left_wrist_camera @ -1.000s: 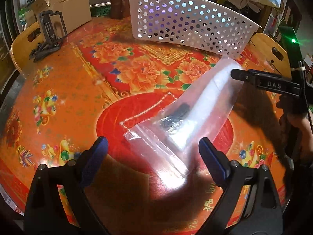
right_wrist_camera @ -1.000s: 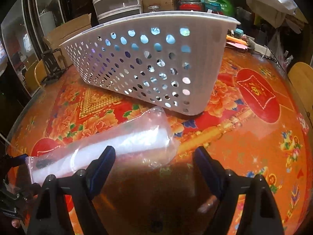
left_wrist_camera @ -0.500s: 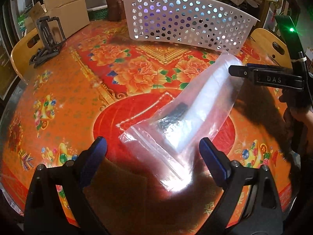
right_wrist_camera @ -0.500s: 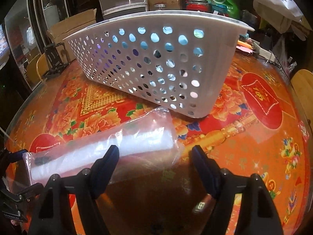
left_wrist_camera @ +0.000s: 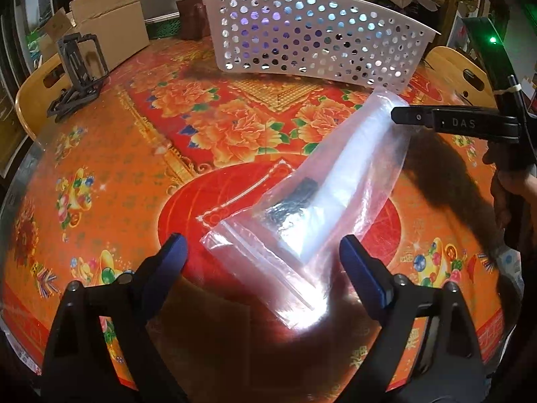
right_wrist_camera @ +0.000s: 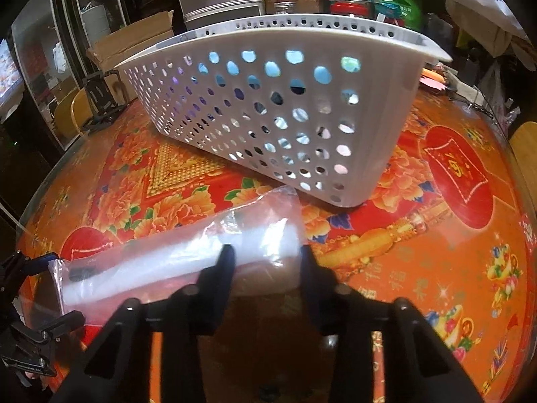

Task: Organize soft objects
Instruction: 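Grip the zip bag's sealed end with the left tool while the right tool grips its other end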

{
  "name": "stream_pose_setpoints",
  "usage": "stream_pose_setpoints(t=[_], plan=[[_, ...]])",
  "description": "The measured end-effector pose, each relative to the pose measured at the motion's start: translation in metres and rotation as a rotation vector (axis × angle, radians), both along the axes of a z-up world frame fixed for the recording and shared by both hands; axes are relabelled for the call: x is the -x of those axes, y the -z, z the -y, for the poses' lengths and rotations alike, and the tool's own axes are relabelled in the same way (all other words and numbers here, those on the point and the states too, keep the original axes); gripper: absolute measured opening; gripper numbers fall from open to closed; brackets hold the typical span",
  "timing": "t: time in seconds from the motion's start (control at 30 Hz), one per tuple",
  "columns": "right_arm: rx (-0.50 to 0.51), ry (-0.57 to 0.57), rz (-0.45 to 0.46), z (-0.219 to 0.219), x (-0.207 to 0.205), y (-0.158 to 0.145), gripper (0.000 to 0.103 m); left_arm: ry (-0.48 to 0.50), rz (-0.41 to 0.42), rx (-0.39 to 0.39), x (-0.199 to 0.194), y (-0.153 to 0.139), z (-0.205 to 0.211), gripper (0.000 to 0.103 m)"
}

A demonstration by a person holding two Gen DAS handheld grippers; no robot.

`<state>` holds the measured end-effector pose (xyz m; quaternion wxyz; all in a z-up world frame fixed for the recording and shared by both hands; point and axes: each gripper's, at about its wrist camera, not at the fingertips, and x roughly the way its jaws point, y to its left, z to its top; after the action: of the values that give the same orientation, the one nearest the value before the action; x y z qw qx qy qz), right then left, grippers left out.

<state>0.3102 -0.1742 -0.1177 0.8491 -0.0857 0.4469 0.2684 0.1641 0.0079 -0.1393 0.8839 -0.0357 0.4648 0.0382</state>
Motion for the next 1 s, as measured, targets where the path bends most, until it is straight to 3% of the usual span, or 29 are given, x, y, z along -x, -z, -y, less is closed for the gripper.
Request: stream_pose_setpoints(t=[0.17,0.27,0.37,0.67,1.0], plan=[[-0.006,-0.002,-0.003,0.008,0.002,-0.001,0.019,0.041,0.015,0.004,0.002,-0.005,0.007,0.048],[-0.007,-0.003,-0.003,0.011,0.004,-0.001,0.012,0.056,0.024,0.009,0.001,-0.007,0.009,0.032],[-0.015,-0.006,-0.006,0.013,0.008,-0.002,0.009,0.063,0.032,0.029,0.001,-0.008,0.007,0.025],[-0.046,0.001,0.017,0.021,0.023,-0.006,0.005,0.083,0.061,0.039,0.001,-0.01,0.0,0.017],[-0.078,0.029,0.07,0.034,0.041,-0.023,0.003,0.102,0.108,0.014,-0.001,-0.018,-0.005,0.015]])
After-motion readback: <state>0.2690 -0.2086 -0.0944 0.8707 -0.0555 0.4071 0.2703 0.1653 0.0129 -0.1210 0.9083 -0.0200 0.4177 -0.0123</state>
